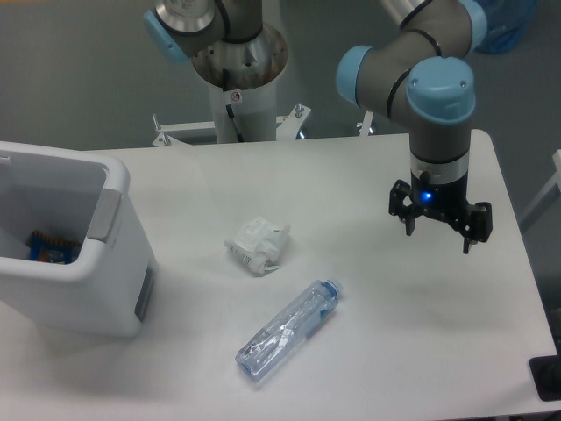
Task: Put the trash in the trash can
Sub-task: 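Move the open gripper down over the clear water bottle, then lower the gripper and close it around the bottle's middle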
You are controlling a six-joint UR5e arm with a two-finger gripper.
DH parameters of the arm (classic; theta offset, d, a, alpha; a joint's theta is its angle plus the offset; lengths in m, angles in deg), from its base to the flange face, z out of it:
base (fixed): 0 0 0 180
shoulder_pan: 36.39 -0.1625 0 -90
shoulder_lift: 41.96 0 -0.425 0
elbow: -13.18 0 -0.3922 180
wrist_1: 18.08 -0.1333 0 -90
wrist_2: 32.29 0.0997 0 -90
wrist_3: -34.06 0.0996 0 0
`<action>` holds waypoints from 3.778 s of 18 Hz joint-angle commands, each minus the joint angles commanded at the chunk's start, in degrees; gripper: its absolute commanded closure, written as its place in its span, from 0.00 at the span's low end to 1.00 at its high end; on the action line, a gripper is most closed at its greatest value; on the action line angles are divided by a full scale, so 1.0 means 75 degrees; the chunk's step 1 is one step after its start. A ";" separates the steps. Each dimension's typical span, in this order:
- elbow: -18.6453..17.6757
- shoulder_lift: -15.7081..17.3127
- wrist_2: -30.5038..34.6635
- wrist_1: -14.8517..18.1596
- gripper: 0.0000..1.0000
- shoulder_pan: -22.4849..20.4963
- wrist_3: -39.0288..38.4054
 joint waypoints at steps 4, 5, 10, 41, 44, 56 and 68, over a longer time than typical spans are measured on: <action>-0.0163 0.0000 0.0012 -0.0058 0.00 0.0012 -0.0023; -0.0280 0.0012 0.0012 -0.0059 0.00 0.0023 -0.0070; -0.0913 0.0292 -0.0281 -0.0234 0.00 0.0281 -0.0525; 0.1417 -0.2389 -0.0598 -0.0082 0.00 0.3316 -0.2660; 0.1711 -0.2683 -0.0235 -0.0082 0.00 0.3492 -0.2859; 0.1723 -0.2929 -0.0223 0.0000 0.59 0.3539 -0.3480; 0.2108 -0.1911 -0.1509 -0.0047 0.63 0.3176 -0.4053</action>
